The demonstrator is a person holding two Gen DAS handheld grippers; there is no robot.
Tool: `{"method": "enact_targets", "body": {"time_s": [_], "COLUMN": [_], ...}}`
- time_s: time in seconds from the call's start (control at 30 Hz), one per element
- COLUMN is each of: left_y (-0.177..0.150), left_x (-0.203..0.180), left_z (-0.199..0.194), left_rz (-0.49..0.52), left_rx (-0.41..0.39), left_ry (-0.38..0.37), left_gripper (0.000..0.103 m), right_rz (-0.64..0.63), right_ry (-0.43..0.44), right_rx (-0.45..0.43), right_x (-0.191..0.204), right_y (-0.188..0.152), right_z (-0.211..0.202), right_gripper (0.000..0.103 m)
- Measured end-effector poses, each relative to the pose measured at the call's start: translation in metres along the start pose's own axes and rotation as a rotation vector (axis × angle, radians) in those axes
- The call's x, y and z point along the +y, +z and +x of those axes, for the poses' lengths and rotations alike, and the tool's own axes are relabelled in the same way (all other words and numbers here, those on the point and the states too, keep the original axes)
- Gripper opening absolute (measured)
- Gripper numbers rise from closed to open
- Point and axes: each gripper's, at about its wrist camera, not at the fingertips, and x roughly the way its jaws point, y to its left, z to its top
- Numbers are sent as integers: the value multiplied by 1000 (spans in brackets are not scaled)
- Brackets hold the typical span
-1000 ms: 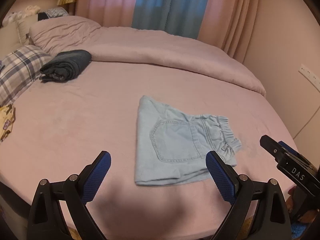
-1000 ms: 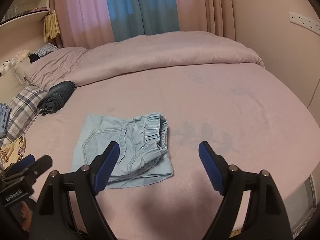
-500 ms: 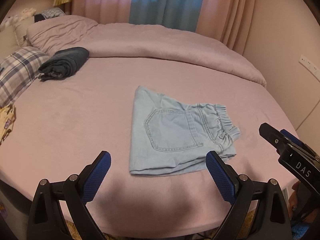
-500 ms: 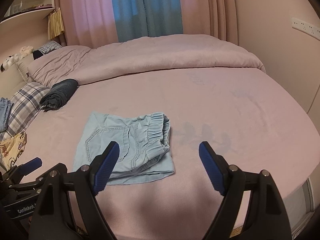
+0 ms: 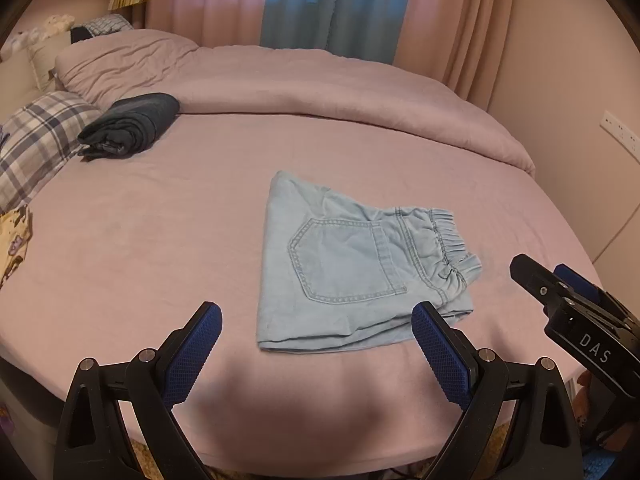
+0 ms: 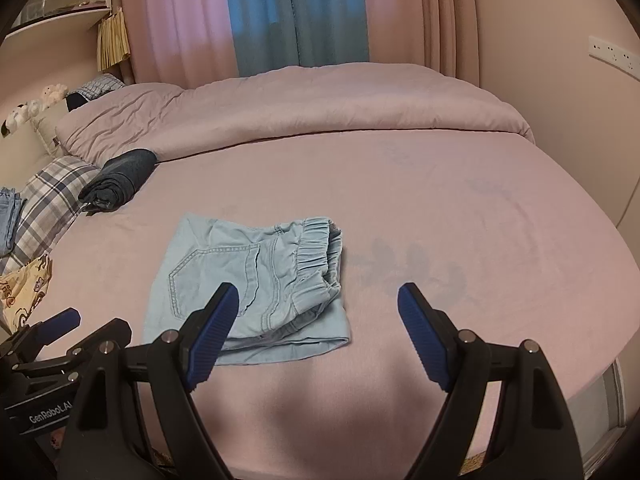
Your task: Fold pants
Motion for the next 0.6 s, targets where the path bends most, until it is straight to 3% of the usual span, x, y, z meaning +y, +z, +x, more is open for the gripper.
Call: {"method": "enact_targets", "body": {"time_s": [0.6], "left_y": [2], "left_x": [5], "left_z": [-2], "left_rz": [-19], "left_rx": [-8], "left_ry": [-27], "left_gripper": [95], "right_rz": [-24], "right_ry": [-10], "right_rx": [10], "right_x": [5], "right_y": [-1], "right_z": [3], "right_gripper": [82]}}
